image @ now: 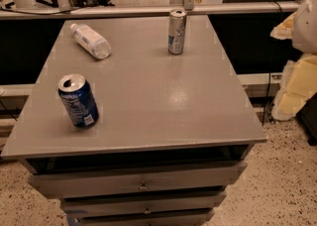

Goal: Knock redbull can over

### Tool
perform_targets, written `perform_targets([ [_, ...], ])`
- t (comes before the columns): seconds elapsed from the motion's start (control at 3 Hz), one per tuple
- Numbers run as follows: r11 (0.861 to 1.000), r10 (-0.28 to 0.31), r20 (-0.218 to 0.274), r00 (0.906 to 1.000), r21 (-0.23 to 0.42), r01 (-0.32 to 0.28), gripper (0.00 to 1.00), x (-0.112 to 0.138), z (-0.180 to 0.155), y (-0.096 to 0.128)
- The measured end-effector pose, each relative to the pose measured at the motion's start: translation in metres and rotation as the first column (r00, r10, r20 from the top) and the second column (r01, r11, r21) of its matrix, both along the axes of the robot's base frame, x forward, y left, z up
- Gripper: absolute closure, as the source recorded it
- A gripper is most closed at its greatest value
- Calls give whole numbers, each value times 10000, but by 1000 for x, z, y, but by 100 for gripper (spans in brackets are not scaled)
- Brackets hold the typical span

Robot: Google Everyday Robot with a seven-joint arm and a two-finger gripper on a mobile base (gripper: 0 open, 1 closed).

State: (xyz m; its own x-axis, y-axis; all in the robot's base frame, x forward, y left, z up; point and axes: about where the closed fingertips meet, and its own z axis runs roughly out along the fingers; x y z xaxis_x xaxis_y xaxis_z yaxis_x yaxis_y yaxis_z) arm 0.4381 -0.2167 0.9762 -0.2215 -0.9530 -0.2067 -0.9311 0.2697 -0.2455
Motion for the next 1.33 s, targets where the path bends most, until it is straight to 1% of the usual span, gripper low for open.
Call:
perform_targets([
  [0.33, 10000, 2, 32, 10000, 16, -2, 0, 0, 0, 0],
  [0.67, 9983, 193, 395, 9990, 546, -215, 0, 23, -15, 3],
  [1.0, 9901, 150, 1063, 9942, 1370, -296, 0, 82, -44, 7],
  [1.33, 9763, -175, 1840, 9828, 2153, -229, 0, 149, -63, 20],
])
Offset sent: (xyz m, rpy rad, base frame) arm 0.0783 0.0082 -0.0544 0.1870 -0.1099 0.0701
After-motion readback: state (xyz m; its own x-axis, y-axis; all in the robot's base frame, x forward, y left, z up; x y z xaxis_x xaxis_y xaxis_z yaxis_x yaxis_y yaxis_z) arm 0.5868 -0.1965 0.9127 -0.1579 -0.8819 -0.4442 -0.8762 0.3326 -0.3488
